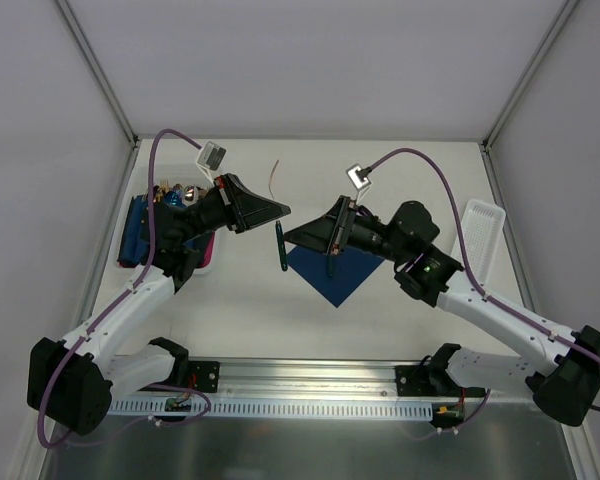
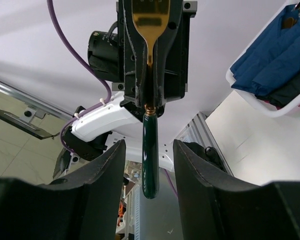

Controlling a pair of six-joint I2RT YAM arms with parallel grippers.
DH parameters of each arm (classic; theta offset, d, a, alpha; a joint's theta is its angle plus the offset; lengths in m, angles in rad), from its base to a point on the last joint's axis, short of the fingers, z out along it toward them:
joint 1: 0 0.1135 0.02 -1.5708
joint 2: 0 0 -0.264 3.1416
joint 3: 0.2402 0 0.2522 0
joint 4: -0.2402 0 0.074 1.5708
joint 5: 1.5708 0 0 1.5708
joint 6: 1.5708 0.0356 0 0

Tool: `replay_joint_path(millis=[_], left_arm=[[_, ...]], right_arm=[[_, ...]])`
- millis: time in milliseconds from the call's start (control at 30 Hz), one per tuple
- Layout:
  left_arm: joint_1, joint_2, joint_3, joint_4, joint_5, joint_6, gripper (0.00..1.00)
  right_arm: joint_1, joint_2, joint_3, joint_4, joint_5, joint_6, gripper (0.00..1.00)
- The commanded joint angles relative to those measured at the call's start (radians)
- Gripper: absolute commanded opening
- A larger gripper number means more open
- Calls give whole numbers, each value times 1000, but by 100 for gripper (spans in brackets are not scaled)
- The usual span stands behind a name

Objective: Place the utensils on the paper napkin and roll it up

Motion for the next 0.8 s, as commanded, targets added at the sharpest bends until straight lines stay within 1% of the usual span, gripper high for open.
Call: replay_joint_path(millis=[0,200,300,367,533,633,767], left_arm=[[10,-13,26,55,-20,-33,0],[10,-13,17,55,-20,-35,0],[10,-14,17,58,-20,-33,0],[10,-13,18,56,-20,-33,0],[10,-13,17,55,-22,-33,0],[11,-11,17,53,-25,-35,0],[14,-6,24,53,-25,-38,0]], right_arm=[[7,8,8,130,12,27,46],[5,35,-9,186,-4,56,45],[7,45,-8,198,-10,67,42],[5,46,-6,204,-13,70,38],[7,45,-3,207,-21,73,32],[10,46,-2,209,-27,74,32],[16,58,2,207,-34,74,34]])
